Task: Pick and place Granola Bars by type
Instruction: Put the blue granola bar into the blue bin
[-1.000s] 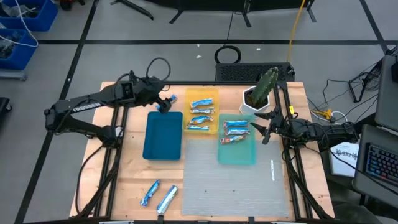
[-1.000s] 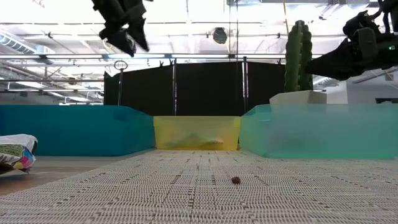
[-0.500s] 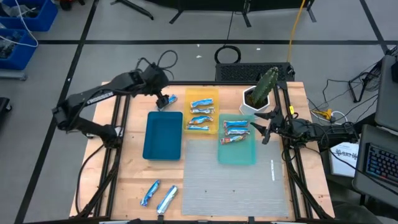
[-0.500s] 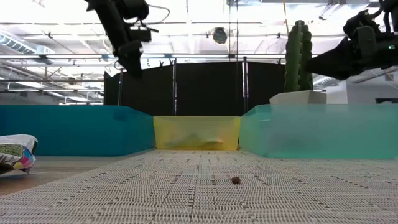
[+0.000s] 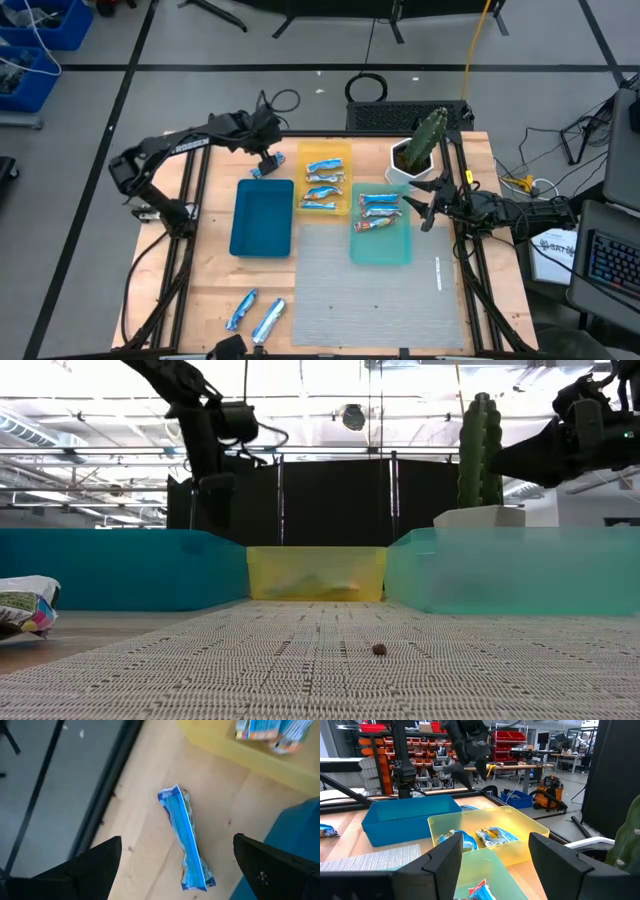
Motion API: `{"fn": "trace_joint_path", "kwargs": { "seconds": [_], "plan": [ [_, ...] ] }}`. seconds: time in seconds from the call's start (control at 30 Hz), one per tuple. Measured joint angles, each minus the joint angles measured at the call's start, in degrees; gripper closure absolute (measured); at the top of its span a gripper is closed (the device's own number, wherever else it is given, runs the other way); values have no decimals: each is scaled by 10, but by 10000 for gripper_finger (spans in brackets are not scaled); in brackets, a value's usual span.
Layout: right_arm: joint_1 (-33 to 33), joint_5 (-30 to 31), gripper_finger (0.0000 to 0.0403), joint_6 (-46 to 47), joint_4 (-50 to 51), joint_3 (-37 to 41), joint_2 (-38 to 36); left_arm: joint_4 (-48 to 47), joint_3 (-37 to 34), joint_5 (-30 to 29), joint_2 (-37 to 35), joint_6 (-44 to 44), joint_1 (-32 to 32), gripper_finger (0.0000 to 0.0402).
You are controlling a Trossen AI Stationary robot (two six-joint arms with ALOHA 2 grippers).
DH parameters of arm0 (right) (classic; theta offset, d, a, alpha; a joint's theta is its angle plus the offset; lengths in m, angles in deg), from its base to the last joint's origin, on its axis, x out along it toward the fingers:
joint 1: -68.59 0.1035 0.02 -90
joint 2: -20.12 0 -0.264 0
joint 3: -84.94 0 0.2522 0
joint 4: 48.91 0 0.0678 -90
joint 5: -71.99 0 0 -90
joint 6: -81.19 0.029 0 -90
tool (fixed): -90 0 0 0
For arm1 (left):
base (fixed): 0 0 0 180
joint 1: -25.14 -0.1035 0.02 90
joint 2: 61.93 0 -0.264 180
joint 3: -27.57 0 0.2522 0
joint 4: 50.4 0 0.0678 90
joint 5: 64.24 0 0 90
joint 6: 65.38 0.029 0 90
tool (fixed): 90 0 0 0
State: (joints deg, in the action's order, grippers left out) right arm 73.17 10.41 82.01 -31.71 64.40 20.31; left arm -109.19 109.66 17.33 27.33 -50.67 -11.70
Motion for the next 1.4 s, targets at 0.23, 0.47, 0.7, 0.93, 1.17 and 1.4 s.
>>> {"fn": "trace_joint_path", "kwargs": {
  "seconds": [0.23,0.47,0.7,0.93,1.17,1.4],
  "plan": [
    [0,0,181,0,-1,0,0,-20,0,32,41,8,-3,21],
    [0,0,181,0,-1,0,0,-12,-17,29,76,5,-3,21],
    [0,0,181,0,-1,-1,0,5,-19,47,115,-1,-11,21],
    [0,0,181,0,-1,-1,0,14,-20,56,157,-40,-19,21],
    [0,0,181,0,-2,-1,0,20,-20,75,165,-47,-25,27],
    [0,0,181,0,-2,-2,0,18,-20,75,165,-65,-25,116]
  ]
}}
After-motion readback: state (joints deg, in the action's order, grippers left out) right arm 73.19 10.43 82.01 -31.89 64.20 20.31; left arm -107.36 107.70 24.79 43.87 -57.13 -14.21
